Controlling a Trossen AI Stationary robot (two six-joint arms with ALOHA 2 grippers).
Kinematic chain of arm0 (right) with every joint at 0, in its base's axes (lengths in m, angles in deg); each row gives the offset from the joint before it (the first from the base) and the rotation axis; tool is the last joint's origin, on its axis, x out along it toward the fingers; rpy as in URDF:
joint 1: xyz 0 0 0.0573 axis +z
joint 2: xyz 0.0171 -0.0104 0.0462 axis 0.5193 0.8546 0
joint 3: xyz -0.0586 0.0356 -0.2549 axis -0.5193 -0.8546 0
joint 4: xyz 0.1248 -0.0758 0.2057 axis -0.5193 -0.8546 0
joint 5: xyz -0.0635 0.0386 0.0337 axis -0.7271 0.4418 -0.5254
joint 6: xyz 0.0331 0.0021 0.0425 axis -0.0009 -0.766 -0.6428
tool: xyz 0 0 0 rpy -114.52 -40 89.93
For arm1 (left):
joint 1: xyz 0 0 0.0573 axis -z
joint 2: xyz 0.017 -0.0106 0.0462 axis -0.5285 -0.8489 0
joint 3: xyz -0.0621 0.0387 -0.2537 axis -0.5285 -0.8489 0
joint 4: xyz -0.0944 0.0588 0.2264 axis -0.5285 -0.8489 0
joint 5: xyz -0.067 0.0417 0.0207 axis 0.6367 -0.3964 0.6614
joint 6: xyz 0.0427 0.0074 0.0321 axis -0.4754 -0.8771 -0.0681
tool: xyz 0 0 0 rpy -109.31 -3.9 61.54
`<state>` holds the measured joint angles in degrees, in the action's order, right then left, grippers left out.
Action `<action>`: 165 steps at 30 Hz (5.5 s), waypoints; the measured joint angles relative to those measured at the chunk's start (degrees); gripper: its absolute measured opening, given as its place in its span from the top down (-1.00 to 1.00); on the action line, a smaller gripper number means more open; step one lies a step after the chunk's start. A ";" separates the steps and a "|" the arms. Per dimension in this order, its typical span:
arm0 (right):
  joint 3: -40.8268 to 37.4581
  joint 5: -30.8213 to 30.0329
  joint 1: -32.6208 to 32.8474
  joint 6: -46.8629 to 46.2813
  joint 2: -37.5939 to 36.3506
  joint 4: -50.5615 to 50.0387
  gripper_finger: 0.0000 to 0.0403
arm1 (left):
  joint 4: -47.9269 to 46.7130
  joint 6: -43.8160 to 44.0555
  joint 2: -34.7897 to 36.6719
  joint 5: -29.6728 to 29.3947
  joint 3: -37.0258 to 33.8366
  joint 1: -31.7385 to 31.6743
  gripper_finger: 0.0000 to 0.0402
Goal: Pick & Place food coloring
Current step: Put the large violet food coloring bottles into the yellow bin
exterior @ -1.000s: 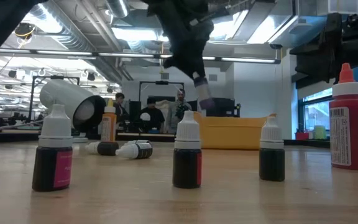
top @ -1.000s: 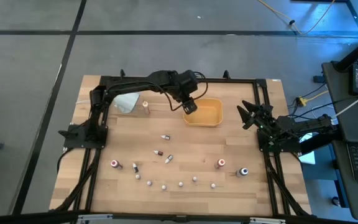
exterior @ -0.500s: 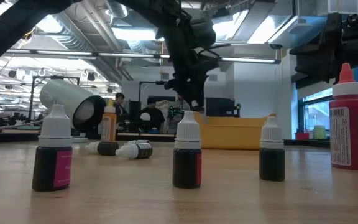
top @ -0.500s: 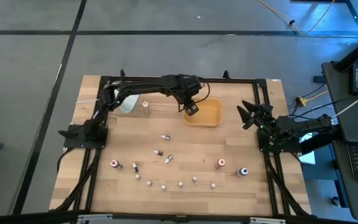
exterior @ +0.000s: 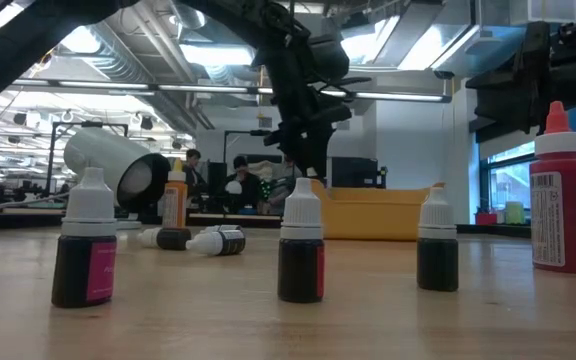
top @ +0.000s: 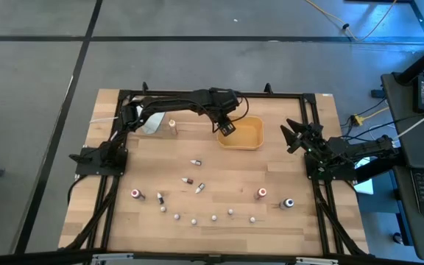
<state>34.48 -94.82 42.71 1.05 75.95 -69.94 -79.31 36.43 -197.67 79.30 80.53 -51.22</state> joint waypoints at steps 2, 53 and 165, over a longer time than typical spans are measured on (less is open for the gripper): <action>0.02 0.00 0.00 0.00 0.00 0.00 -0.44 | 0.77 0.00 0.00 0.00 0.00 0.00 0.32; 0.01 0.04 0.02 0.07 0.00 -0.04 -0.44 | 1.62 -0.02 0.07 0.44 0.00 0.08 0.31; -0.01 -0.04 0.00 0.15 0.02 -3.37 -0.44 | 20.02 -37.47 0.05 10.34 -0.02 5.29 -0.34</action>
<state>34.47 -94.86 42.71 1.20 75.97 -73.30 -59.28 -1.04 -197.62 89.63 80.51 -45.93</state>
